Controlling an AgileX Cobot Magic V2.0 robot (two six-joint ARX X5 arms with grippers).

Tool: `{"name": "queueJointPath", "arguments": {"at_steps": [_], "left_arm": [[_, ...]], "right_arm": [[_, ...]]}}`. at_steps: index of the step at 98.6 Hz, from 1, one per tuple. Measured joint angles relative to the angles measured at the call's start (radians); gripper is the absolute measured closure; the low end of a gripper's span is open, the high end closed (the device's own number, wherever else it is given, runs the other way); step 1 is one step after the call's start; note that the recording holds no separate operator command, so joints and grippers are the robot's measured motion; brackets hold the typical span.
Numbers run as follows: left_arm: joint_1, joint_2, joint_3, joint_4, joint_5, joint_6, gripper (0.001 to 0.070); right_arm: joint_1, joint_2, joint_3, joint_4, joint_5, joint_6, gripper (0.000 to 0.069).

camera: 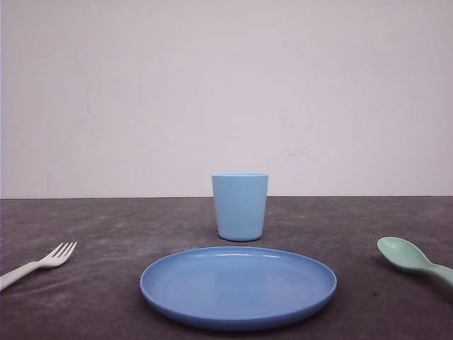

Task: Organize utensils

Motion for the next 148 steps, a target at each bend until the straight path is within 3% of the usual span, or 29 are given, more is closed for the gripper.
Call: {"name": "queueJointPath", "arguments": {"at_steps": [21,30,49,70,85,99,120,132,148], "left_arm": [[0.000,0.000,0.000,0.000,0.001,-0.001,0.0687],[0.000,0.000,0.000,0.002,0.010,-0.037,0.0687],[0.000,0.000,0.003,0.102,0.112,-0.116,0.0687],[0.000,0.004,0.122,0.128,0.141,-0.233,0.0687],[0.000,0.053,0.283,0.066,0.184,-0.266,0.0687],[0.000,0.151,0.446,-0.100,0.190,-0.248,0.0687],[0.000,0.339,0.677,-0.308,0.191,-0.129,0.0687],[0.000,0.444,0.747,-0.358,0.191,-0.075,0.0687],[-0.014,0.562,0.753,-0.403,0.190,-0.046,0.0687]], "right_arm": [[0.000,0.000,0.000,0.000,-0.055,0.034,0.0676],[0.000,0.000,0.000,0.001,-0.089,0.058,0.0676],[0.000,0.000,0.016,-0.005,-0.161,0.159,0.0679],[0.001,0.013,0.202,-0.020,-0.179,0.270,0.0681],[0.001,0.101,0.395,-0.139,-0.188,0.288,0.0681],[0.001,0.216,0.575,-0.250,-0.205,0.254,0.0681],[0.001,0.417,0.797,-0.419,-0.205,0.150,0.0681],[0.001,0.520,0.842,-0.477,-0.205,0.102,0.0681],[0.001,0.653,0.842,-0.557,-0.203,0.072,0.0681]]}}
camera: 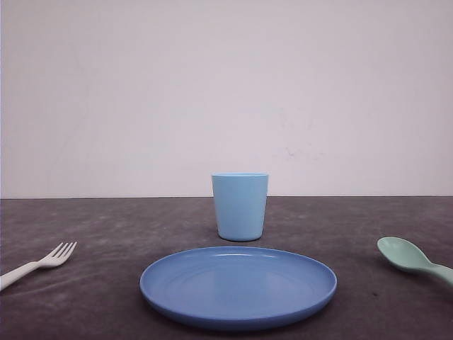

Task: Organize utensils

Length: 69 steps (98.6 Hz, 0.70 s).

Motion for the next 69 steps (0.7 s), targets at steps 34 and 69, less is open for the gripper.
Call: {"name": "queueJointPath", "arguments": {"at_steps": [34,69], "left_arm": [[-0.055,0.193,0.000,-0.034,-0.077,0.055,0.0687],[-0.062,0.218,0.000,-0.035,-0.087,0.073,0.0677]], "right_arm": [[0.000,0.225,0.000,-0.089,0.076,-0.047,0.0681],[0.000,0.249,0.000,-0.088,0.078,-0.070,0.0605]]}}
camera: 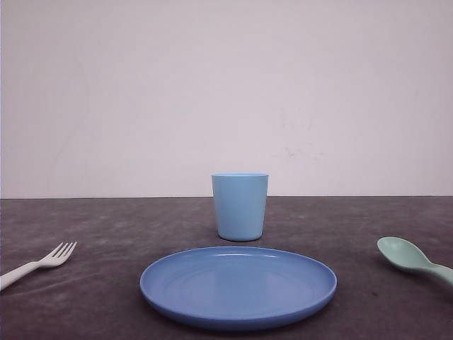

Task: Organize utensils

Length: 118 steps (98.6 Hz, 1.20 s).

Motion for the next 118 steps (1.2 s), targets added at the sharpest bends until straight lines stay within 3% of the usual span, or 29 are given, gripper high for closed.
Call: {"name": "queueJointPath", "arguments": {"at_steps": [8,18,26,34,60,94,118], "left_arm": [[0.000,0.000,0.000,0.000,0.000,0.000,0.0611],[0.000,0.000,0.000,0.000,0.000,0.000,0.0384],[0.000,0.000,0.000,0.000,0.000,0.000,0.0215],[-0.002,0.000,0.000,0.000,0.000,0.000,0.0142],[-0.035,0.017,0.000,-0.025,0.029,-0.056,0.0119],[-0.237,0.187,0.000,-0.074,0.024,-0.145,0.0119],[-0.335,0.378,0.000,-0.057,-0.047,-0.187,0.0119]], "right_arm": [[0.000,0.000,0.000,0.000,0.000,0.000,0.0451],[0.000,0.000,0.000,0.000,0.000,0.000,0.0255],[0.000,0.000,0.000,0.000,0.000,0.000,0.0153],[0.000,0.000,0.000,0.000,0.000,0.000,0.0088],[0.000,0.000,0.000,0.000,0.000,0.000,0.0050],[0.000,0.000,0.000,-0.010,0.000,0.000,0.0015],[0.000,0.000,0.000,-0.010,0.000,0.000,0.0012]]}}
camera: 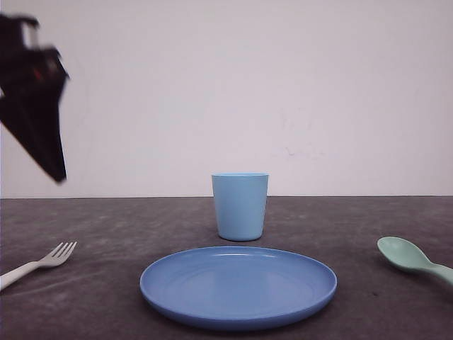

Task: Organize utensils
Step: 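Lower the left gripper onto the white fork and close it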

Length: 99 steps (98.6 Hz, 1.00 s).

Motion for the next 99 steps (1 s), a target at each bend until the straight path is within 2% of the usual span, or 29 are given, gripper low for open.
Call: {"name": "queueJointPath", "arguments": {"at_steps": [23,37,45,59,99], "left_arm": [[-0.029,0.136,0.000,0.030,-0.005,-0.021,0.0125],[-0.042,0.192,0.000,0.047,-0.010,-0.027,0.0194],[-0.051,0.217,0.000,0.054,-0.034,-0.034,0.0226],[-0.069,0.251,0.000,0.071,-0.083,-0.044,0.0237],[-0.094,0.280,0.000,0.076,-0.135,-0.059,0.0243]], "right_arm": [[0.000,0.000,0.000,0.000,0.000,0.000,0.0012],[0.000,0.000,0.000,0.000,0.000,0.000,0.0012],[0.000,0.000,0.000,0.000,0.000,0.000,0.0012],[0.000,0.000,0.000,0.000,0.000,0.000,0.0012],[0.000,0.000,0.000,0.000,0.000,0.000,0.0012]]}}
